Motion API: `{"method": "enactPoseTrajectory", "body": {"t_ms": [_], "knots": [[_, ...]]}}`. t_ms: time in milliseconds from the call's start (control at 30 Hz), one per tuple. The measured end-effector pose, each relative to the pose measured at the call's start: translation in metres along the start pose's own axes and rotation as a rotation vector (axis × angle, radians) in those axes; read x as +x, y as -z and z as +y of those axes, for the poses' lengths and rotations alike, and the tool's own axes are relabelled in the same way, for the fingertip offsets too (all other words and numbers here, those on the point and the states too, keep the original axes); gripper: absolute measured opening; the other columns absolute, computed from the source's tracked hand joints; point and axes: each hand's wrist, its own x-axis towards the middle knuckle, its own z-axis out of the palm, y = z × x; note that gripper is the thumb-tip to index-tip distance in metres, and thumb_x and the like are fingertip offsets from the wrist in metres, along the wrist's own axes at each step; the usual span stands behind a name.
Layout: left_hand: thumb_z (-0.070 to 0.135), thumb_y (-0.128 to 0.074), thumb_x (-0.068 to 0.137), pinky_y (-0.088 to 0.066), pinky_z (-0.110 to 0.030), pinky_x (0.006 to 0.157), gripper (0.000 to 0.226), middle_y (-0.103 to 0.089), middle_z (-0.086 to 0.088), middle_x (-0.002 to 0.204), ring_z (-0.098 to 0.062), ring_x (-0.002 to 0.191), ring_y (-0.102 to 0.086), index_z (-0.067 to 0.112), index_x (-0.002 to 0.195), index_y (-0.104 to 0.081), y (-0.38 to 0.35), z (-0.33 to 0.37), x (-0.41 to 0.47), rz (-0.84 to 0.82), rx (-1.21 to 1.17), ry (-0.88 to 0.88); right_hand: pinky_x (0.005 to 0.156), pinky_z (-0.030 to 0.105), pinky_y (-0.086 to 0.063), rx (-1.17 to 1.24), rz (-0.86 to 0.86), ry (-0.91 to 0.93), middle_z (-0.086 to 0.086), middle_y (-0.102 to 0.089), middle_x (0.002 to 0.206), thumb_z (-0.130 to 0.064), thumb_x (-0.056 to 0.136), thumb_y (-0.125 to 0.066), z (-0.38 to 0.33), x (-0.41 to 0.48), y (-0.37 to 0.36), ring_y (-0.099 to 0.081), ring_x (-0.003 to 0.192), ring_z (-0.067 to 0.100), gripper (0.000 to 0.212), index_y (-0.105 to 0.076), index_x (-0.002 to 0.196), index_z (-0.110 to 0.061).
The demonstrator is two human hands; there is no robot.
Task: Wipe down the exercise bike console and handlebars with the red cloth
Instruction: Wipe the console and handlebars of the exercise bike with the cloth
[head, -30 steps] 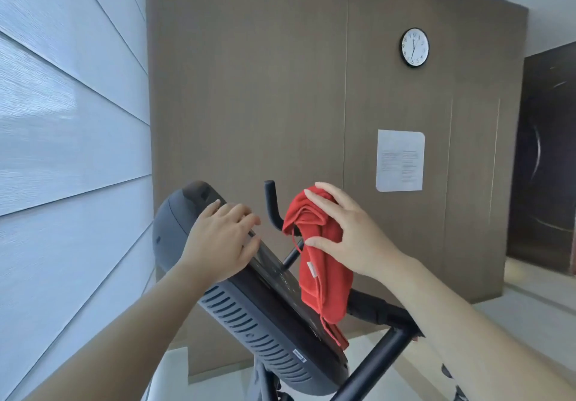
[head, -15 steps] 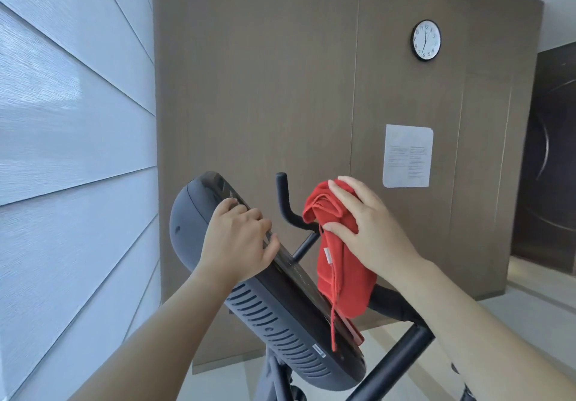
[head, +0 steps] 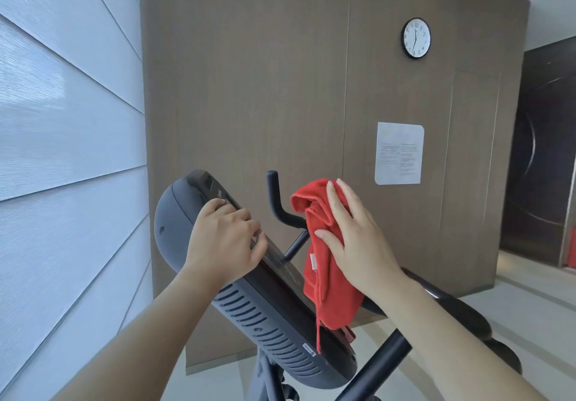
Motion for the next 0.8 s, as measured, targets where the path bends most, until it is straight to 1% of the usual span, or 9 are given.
{"method": "enactPoseTrajectory", "body": {"t_ms": [100, 167, 233, 300, 367, 467, 567, 667, 800], "knots": [[0.034, -0.043, 0.084, -0.035, -0.033, 0.078, 0.037, -0.059, 0.007, 0.057, -0.018, 0.054, -0.049, 0.023, 0.058, -0.066, 0.003, 0.001, 0.001, 0.012, 0.000, -0.001, 0.110, 0.028, -0.022, -0.057, -0.018, -0.009, -0.003, -0.007, 0.157, -0.033, 0.093, -0.050, 0.005, -0.016, -0.004, -0.021, 0.137, 0.018, 0.073, -0.003, 0.149, -0.026], [0.033, -0.045, 0.083, -0.036, -0.033, 0.075, 0.036, -0.057, 0.007, 0.055, -0.018, 0.052, -0.046, 0.022, 0.055, -0.065, 0.005, 0.002, 0.001, 0.016, 0.005, 0.005, 0.109, 0.027, -0.022, -0.068, -0.020, -0.006, 0.000, -0.013, 0.155, -0.035, 0.092, -0.050, 0.010, -0.022, -0.006, -0.024, 0.136, 0.019, 0.073, -0.005, 0.149, -0.022], [0.032, -0.046, 0.082, -0.036, -0.032, 0.072, 0.035, -0.054, 0.006, 0.052, -0.018, 0.050, -0.043, 0.022, 0.053, -0.064, 0.007, 0.003, 0.001, 0.019, 0.015, 0.015, 0.106, 0.023, -0.019, -0.032, -0.015, -0.002, -0.003, -0.013, 0.154, -0.037, 0.092, -0.049, 0.012, -0.018, -0.007, -0.021, 0.136, 0.016, 0.074, -0.004, 0.149, -0.023], [0.031, -0.046, 0.082, -0.035, -0.032, 0.071, 0.036, -0.052, 0.006, 0.051, -0.018, 0.050, -0.042, 0.022, 0.053, -0.063, 0.008, 0.004, 0.002, 0.011, 0.026, 0.021, 0.103, 0.022, -0.018, 0.013, 0.008, -0.016, -0.006, -0.009, 0.154, -0.039, 0.092, -0.049, 0.010, -0.012, -0.010, -0.018, 0.136, 0.015, 0.077, 0.000, 0.149, -0.023], [0.032, -0.045, 0.083, -0.034, -0.032, 0.072, 0.036, -0.053, 0.005, 0.052, -0.019, 0.050, -0.044, 0.021, 0.054, -0.064, 0.008, 0.005, 0.002, -0.008, 0.038, 0.021, 0.105, 0.024, -0.020, 0.028, 0.026, -0.024, -0.002, -0.009, 0.155, -0.038, 0.091, -0.050, 0.007, -0.011, -0.015, -0.018, 0.137, 0.018, 0.078, 0.000, 0.149, -0.020], [0.032, -0.046, 0.084, -0.035, -0.032, 0.075, 0.035, -0.055, 0.006, 0.054, -0.018, 0.051, -0.045, 0.022, 0.055, -0.064, 0.010, 0.006, 0.001, -0.010, 0.035, 0.024, 0.106, 0.025, -0.021, 0.025, 0.029, 0.000, 0.003, -0.017, 0.152, -0.034, 0.091, -0.052, 0.012, -0.020, -0.018, -0.025, 0.135, 0.021, 0.077, -0.005, 0.149, -0.017], [0.034, -0.044, 0.085, -0.037, -0.032, 0.077, 0.039, -0.055, 0.006, 0.054, -0.018, 0.053, -0.047, 0.021, 0.054, -0.062, 0.011, 0.007, 0.001, -0.035, 0.045, 0.025, 0.102, 0.021, -0.023, 0.083, 0.034, 0.003, 0.001, -0.023, 0.149, -0.033, 0.091, -0.053, 0.017, -0.025, -0.015, -0.029, 0.132, 0.018, 0.074, -0.010, 0.149, -0.019], [0.037, -0.040, 0.085, -0.037, -0.031, 0.080, 0.041, -0.058, 0.007, 0.057, -0.017, 0.058, -0.051, 0.021, 0.056, -0.064, 0.012, 0.007, 0.001, -0.070, 0.065, 0.034, 0.101, 0.018, -0.022, 0.168, 0.061, -0.013, 0.001, -0.026, 0.148, -0.032, 0.091, -0.054, 0.015, -0.012, -0.014, -0.028, 0.133, 0.017, 0.071, -0.014, 0.148, -0.019], [0.037, -0.040, 0.085, -0.037, -0.031, 0.079, 0.042, -0.056, 0.006, 0.054, -0.018, 0.057, -0.050, 0.019, 0.052, -0.060, 0.010, 0.006, 0.001, -0.055, 0.062, 0.037, 0.105, 0.025, -0.026, 0.173, 0.114, -0.045, 0.005, -0.025, 0.149, -0.033, 0.091, -0.052, 0.009, 0.001, -0.019, -0.026, 0.135, 0.021, 0.072, -0.013, 0.148, -0.013]]}}
